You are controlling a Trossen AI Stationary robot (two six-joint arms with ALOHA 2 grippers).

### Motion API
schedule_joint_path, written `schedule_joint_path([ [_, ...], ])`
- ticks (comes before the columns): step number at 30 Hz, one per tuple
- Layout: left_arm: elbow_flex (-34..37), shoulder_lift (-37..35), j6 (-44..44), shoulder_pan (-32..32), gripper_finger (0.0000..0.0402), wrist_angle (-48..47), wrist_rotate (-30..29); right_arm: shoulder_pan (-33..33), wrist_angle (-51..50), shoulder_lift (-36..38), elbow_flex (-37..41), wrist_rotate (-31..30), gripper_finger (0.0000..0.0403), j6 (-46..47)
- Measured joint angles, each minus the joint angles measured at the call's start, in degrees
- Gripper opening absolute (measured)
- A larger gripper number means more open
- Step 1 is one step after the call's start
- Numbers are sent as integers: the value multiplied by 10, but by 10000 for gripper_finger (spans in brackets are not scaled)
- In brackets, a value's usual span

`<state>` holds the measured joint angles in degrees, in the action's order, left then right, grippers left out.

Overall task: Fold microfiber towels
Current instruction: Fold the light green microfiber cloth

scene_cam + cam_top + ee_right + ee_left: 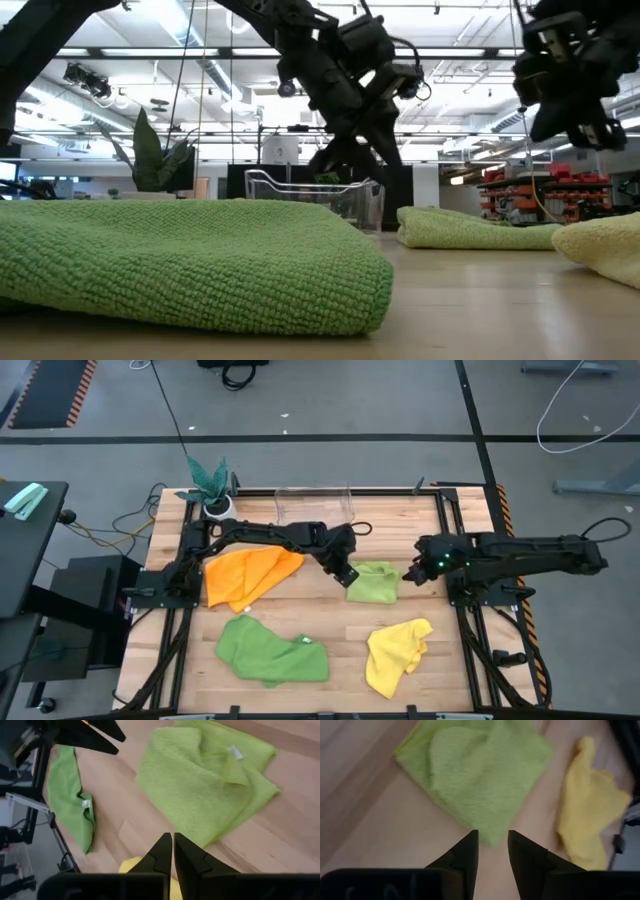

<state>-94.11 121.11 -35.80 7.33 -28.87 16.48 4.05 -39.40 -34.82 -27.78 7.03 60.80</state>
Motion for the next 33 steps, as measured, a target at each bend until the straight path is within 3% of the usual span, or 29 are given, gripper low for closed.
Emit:
schedule_joint_path([
  [11,1,10,-54,20,97,-30,9,-74,51,67,79,-25,25,56],
  [20,0,20,-135,25,93,-9,33,-105,168,71,96,-27,25,-17],
  [28,2,33,-224,27,107,62,93,-114,164,71,96,-34,14,-72],
  [33,0,40,-262,21,106,81,93,-114,164,71,96,-42,9,-99],
])
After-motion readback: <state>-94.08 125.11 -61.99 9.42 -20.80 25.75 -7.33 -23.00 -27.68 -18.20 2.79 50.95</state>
